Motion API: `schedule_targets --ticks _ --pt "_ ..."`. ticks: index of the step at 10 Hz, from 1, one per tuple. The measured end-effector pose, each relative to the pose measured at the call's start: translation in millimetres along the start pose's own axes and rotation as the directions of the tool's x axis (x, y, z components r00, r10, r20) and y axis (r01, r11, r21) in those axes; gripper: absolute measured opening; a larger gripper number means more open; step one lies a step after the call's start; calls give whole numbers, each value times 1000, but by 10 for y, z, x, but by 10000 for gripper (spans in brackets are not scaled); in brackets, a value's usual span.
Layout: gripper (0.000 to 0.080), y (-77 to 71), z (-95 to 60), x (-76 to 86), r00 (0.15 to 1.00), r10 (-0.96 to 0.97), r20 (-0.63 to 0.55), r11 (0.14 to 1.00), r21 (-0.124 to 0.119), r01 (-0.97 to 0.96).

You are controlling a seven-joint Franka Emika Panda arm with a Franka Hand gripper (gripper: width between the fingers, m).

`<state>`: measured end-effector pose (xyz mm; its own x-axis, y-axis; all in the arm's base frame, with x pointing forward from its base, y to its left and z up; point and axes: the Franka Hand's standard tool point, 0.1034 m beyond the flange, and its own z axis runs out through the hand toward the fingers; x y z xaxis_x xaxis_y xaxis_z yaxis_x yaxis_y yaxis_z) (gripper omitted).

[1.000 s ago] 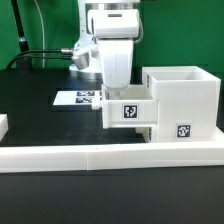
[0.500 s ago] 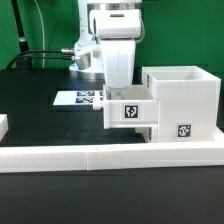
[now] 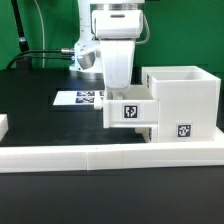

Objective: Assemble drawer

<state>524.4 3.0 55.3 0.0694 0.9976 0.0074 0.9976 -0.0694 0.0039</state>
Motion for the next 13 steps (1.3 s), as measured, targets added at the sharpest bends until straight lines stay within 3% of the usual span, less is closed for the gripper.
schedule_targets --ticks 13 --pt "44 -1 23 -83 988 -152 31 988 2 152"
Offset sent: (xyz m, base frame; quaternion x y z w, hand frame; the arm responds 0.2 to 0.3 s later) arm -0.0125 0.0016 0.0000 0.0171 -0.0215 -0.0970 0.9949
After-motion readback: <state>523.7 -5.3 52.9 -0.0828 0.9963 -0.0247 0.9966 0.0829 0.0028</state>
